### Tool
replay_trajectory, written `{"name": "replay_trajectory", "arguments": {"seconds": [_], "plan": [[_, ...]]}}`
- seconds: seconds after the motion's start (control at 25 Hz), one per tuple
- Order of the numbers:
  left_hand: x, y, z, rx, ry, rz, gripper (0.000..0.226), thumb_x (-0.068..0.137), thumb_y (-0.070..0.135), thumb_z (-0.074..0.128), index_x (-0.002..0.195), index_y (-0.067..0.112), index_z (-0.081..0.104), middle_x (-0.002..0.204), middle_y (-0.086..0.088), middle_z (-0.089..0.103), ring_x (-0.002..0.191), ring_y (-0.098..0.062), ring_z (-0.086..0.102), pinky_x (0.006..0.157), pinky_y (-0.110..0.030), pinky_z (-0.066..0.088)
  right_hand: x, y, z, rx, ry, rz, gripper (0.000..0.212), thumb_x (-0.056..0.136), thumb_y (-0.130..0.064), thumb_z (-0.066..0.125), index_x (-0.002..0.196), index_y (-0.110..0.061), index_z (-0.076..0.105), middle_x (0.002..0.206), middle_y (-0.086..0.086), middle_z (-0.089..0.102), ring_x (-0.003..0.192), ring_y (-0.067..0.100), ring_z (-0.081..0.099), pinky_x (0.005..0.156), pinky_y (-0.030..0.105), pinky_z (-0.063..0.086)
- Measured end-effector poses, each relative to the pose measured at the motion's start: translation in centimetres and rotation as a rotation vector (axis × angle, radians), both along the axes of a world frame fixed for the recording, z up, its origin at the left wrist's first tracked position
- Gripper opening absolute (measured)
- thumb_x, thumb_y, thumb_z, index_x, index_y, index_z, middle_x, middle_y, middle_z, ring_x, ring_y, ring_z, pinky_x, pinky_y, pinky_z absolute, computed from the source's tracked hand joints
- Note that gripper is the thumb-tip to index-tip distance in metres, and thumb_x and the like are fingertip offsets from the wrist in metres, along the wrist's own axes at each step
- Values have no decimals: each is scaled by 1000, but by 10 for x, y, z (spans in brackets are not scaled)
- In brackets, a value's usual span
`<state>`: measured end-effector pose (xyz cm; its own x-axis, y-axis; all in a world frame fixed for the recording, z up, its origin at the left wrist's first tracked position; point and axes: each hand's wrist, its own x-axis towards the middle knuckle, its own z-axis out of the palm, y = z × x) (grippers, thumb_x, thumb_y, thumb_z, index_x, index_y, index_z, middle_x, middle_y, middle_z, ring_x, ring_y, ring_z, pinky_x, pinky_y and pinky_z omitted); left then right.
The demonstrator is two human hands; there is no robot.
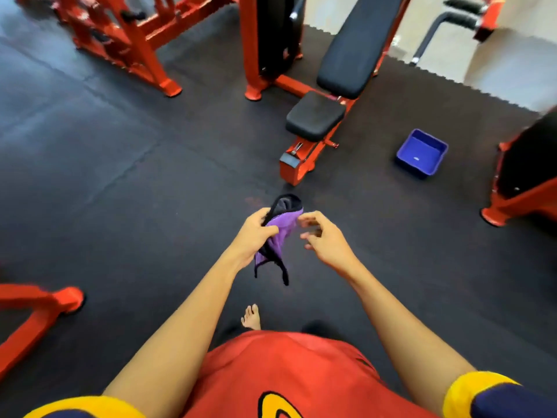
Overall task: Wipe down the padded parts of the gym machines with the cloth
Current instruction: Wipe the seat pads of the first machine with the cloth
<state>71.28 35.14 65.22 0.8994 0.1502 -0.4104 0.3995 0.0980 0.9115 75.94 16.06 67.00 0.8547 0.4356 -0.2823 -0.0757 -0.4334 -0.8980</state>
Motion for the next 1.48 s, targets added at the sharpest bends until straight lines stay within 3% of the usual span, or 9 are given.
{"name": "replay_trajectory", "arguments": {"seconds": [0.2, 0.32, 0.48, 0.64, 0.8, 1.0, 1.12, 1.32, 1.48], "plan": [[100, 27, 30, 177, -145, -331, 44, 68, 9, 53, 109, 15, 69, 98, -2, 73, 84, -12, 64, 79, -27, 51, 89, 1, 2, -254, -247, -29, 62, 87, 0, 67, 127, -45, 55, 131, -10, 33, 117, 12, 53, 97, 28, 49], [159, 47, 33, 266, -164, -411, 43, 72, 8, 56, 113, 16, 68, 104, 2, 73, 92, -8, 65, 85, -25, 53, 147, -7, 1, -394, -301, -94, 27, 88, -19, 76, 96, -39, 61, 125, -15, 40, 125, 16, 50, 99, 42, 48], [233, 78, 19, 471, -177, -456, 35, 81, 2, 66, 110, 22, 66, 111, 5, 71, 108, -8, 65, 106, -32, 47, 214, -13, 17, -104, -248, -222, 24, 90, -7, 73, 91, -25, 57, 123, -7, 66, 112, 12, 64, 100, 34, 48], [291, 90, 34, 91, -171, -348, 22, 78, -6, 63, 90, 12, 68, 87, 5, 71, 81, -7, 63, 83, -22, 49, 270, 4, 16, 242, 19, -254, 40, 89, -15, 79, 113, -24, 48, 95, 5, 66, 85, 10, 63, 85, 33, 52], [347, 123, 49, -175, -199, -212, 23, 70, 2, 57, 90, 7, 66, 83, -1, 71, 77, -13, 64, 76, -23, 51, 321, 48, 1, 16, 175, 52, 64, 69, -55, 88, 116, -18, 65, 111, 5, 70, 104, 16, 64, 98, 40, 50], [408, 195, 24, -301, 28, -60, 45, 89, 22, 68, 126, -1, 58, 118, -10, 71, 106, -23, 68, 85, -33, 54, 388, 134, 17, 429, 188, -191, 29, 102, -19, 61, 131, -17, 61, 121, -4, 73, 103, 13, 68, 82, 32, 55], [448, 233, 7, -140, 181, -191, 47, 89, 14, 75, 131, 3, 57, 125, -11, 71, 117, -28, 67, 89, -36, 55, 428, 183, 21, 447, 148, -316, 30, 99, -18, 67, 125, -7, 58, 112, 2, 75, 98, 18, 70, 80, 40, 52], [528, 301, 29, -454, 56, -44, 39, 96, 19, 67, 133, 5, 60, 129, -13, 68, 111, -23, 67, 99, -37, 52, 488, 245, 20, 314, 138, -256, 74, 76, -16, 84, 139, -23, 46, 137, -5, 60, 126, 14, 59, 97, 28, 52], [590, 349, 34, -310, 8, -69, 41, 98, 19, 66, 136, 11, 56, 130, -7, 69, 114, -21, 66, 91, -35, 55, 532, 292, 19, 271, 81, -386, 44, 86, -6, 78, 124, -22, 62, 120, -1, 72, 117, 26, 66, 98, 40, 54]]}}
